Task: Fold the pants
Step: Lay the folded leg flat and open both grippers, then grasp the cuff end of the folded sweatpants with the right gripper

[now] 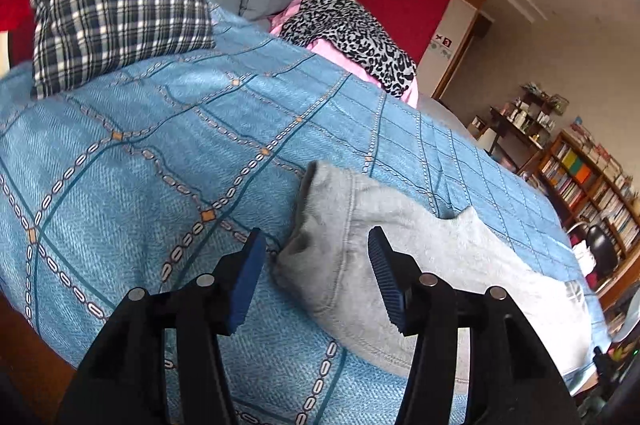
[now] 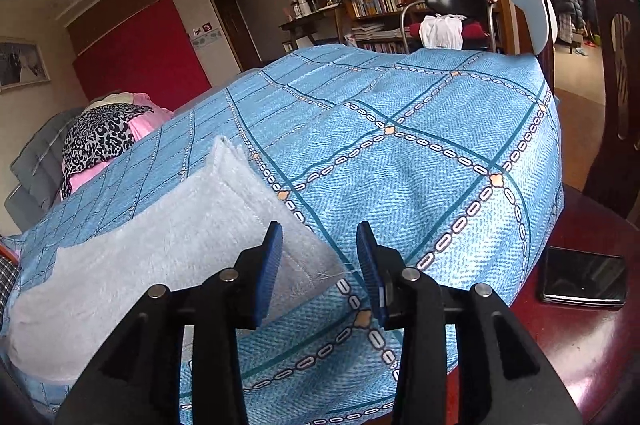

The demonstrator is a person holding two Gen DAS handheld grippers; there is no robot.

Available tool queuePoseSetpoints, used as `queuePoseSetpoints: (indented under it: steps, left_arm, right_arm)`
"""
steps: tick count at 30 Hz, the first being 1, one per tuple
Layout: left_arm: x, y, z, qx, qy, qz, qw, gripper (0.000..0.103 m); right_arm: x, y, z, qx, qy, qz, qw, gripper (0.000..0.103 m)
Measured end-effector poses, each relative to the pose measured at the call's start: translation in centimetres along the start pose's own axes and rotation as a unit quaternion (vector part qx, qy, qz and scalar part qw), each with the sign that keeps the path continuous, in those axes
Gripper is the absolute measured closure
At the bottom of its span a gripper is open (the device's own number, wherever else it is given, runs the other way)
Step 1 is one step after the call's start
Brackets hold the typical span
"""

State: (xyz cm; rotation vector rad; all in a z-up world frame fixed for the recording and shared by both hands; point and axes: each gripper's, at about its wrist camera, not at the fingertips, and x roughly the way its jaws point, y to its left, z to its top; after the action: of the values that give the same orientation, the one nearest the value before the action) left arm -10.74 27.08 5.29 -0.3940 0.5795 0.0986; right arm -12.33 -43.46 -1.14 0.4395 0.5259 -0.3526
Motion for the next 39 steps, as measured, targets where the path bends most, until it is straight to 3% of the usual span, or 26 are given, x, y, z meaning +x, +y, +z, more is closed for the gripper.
queuePoseSetpoints:
  steps: [7, 11, 15, 18, 23, 30, 34, 39]
  left_arm:
    - [2.8, -9.1, -2.0, 0.11, 0.035, -0.079, 0.9901, 0.049]
    - [4.7, -13.4, -3.7, 0.135, 0.065, -0.127, 0.9806, 0.049]
    - [6.0, -16.9, -5.4, 0.149, 0.085, -0.153, 0.9732, 0.042]
    - [7.6, -17.9, -6.4, 0.157, 0.102, -0.152, 0.9705, 0.042]
    - [10.4, -18.1, -8.1, 0.181, 0.118, -0.112, 0.9701, 0.042]
    - [11.5, -18.7, -9.9, 0.234, 0.084, -0.073, 0.9658, 0.036]
    - [11.5, -18.9, -9.3, 0.223, 0.089, -0.071, 0.9682, 0.033]
    - [10.5, -20.8, -9.1, 0.228, 0.082, -0.098, 0.9653, 0.032]
  right_arm:
    - [-0.3, 5.2, -0.7, -0.061, -0.021, 0.04, 0.997, 0.054]
    - [0.4, 8.8, -1.9, -0.112, -0.018, 0.065, 0.991, 0.047]
    - [2.1, 11.4, -3.5, -0.138, 0.016, 0.096, 0.986, 0.047]
    - [3.6, 12.5, -4.7, -0.15, 0.04, 0.099, 0.983, 0.047]
    - [4.7, 13.0, -5.5, -0.179, 0.05, 0.087, 0.979, 0.042]
    - [4.8, 13.5, -6.8, -0.214, 0.033, 0.077, 0.973, 0.04]
    - [4.8, 13.3, -6.9, -0.21, 0.028, 0.077, 0.974, 0.04]
    - [4.0, 12.6, -6.8, -0.187, 0.018, 0.089, 0.978, 0.04]
